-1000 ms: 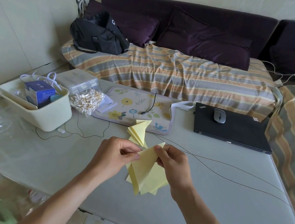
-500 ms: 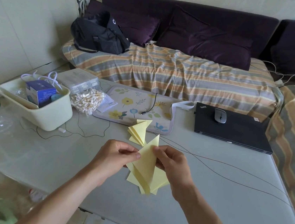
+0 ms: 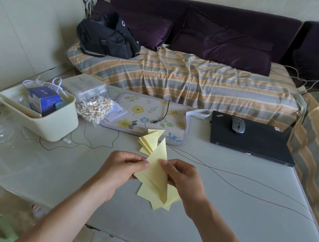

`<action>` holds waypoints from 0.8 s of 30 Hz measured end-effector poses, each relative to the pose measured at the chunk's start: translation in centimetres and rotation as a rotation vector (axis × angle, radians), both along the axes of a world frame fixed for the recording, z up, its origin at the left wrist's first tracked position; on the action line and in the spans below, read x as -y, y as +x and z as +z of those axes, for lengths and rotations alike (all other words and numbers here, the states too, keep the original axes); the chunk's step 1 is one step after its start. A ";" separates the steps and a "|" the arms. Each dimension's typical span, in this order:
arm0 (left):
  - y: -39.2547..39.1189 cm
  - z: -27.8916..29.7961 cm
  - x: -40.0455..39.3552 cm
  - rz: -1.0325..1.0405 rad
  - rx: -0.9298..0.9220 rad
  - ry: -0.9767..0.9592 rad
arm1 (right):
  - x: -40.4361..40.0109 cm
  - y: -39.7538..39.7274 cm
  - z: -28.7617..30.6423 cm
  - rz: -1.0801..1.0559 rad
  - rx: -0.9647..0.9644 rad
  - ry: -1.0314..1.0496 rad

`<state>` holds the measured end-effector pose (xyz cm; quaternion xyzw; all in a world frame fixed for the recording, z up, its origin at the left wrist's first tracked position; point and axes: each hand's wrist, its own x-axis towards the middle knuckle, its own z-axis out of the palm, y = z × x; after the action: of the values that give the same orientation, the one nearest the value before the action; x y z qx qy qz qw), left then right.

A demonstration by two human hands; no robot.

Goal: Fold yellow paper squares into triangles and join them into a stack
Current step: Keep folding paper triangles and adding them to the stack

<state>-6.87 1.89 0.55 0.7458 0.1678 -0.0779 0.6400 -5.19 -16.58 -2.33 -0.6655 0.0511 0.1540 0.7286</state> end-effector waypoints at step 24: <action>0.5 -0.7 -0.2 0.238 0.039 -0.062 | 0.1 0.1 -0.9 0.101 -0.053 -0.117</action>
<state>-6.41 2.05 -0.16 0.7019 0.2403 0.0079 0.6705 -5.06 -16.64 -3.26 -0.7045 0.0455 0.2048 0.6780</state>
